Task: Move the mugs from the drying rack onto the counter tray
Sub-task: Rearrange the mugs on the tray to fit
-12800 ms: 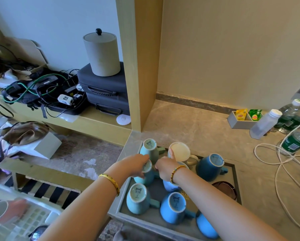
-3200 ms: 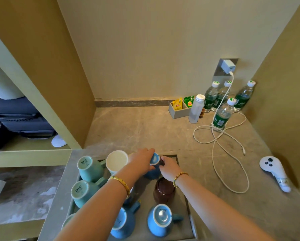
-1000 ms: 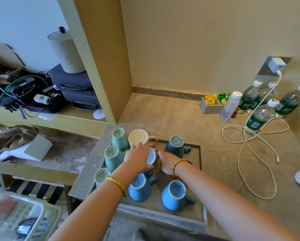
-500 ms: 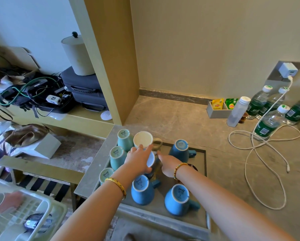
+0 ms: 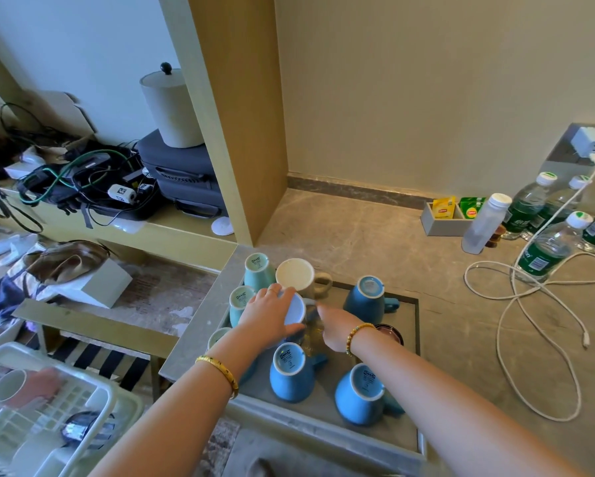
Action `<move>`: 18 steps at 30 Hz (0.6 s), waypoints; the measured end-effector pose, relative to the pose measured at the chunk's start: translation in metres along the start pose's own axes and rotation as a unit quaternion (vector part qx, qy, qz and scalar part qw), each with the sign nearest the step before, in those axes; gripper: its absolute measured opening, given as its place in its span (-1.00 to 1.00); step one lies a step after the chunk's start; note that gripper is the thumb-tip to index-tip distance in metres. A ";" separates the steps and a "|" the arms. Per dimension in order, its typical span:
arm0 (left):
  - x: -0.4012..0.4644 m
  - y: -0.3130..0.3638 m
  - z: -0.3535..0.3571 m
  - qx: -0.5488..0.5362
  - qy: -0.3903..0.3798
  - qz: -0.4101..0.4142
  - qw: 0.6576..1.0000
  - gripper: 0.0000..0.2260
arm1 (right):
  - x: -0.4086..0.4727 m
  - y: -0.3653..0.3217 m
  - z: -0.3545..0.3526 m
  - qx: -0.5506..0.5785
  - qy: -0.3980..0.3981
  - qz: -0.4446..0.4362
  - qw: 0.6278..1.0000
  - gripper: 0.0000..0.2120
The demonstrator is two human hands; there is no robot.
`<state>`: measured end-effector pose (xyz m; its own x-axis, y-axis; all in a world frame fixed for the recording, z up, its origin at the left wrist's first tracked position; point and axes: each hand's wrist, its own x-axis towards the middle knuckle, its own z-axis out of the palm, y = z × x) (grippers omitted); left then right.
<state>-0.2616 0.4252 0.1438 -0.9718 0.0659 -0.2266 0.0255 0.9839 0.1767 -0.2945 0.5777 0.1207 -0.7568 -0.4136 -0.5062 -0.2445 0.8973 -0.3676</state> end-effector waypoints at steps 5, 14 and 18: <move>-0.018 0.011 -0.003 -0.031 -0.061 0.071 0.995 -0.53 | -0.008 -0.009 -0.003 -0.051 -0.081 0.002 0.995 -0.67; -0.040 0.009 0.009 0.110 -0.097 0.118 0.982 -0.43 | -0.032 -0.020 0.002 -0.032 -0.210 0.024 0.977 -0.78; -0.047 0.008 0.009 0.108 -0.108 0.076 0.985 -0.49 | -0.023 -0.028 0.016 -0.050 -0.192 -0.027 0.980 -0.72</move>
<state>-0.2132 0.4319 0.1471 -0.8810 0.2261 -0.4156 0.2386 0.9709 0.0224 -0.2605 0.5599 0.1305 -0.4619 -0.4713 -0.7514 -0.3508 0.8751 -0.3333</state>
